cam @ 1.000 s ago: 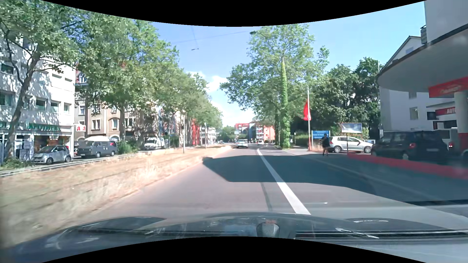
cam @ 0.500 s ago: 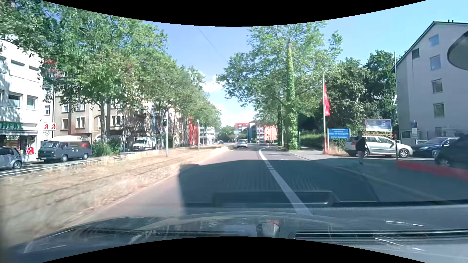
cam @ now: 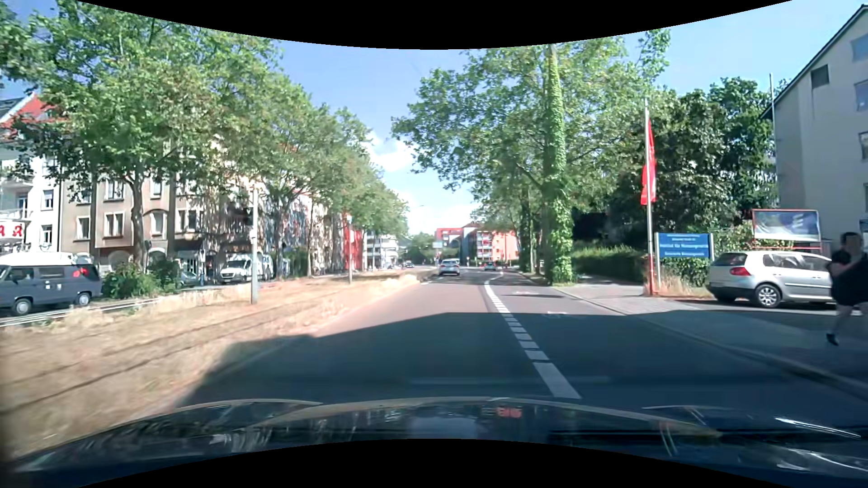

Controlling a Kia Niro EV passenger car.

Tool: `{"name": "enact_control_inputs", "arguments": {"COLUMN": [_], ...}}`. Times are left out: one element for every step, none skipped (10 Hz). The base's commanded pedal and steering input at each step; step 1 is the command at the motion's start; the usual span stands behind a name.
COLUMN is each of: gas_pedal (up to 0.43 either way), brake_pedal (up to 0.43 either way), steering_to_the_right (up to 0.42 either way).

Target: Follow the waypoints while adhering to traffic rules and regulations

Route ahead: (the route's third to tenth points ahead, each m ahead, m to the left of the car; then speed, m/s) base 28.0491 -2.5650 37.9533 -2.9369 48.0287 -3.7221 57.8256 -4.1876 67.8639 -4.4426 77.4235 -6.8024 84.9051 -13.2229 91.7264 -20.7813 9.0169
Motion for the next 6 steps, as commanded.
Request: {"name": "enact_control_inputs", "arguments": {"gas_pedal": [0.067, 0.067, 0.059, 0.047, 0.039, 0.039], "brake_pedal": [0.000, 0.000, 0.000, 0.000, 0.000, 0.000], "steering_to_the_right": [-0.003, -0.003, -0.003, -0.003, -0.001, 0.000]}}
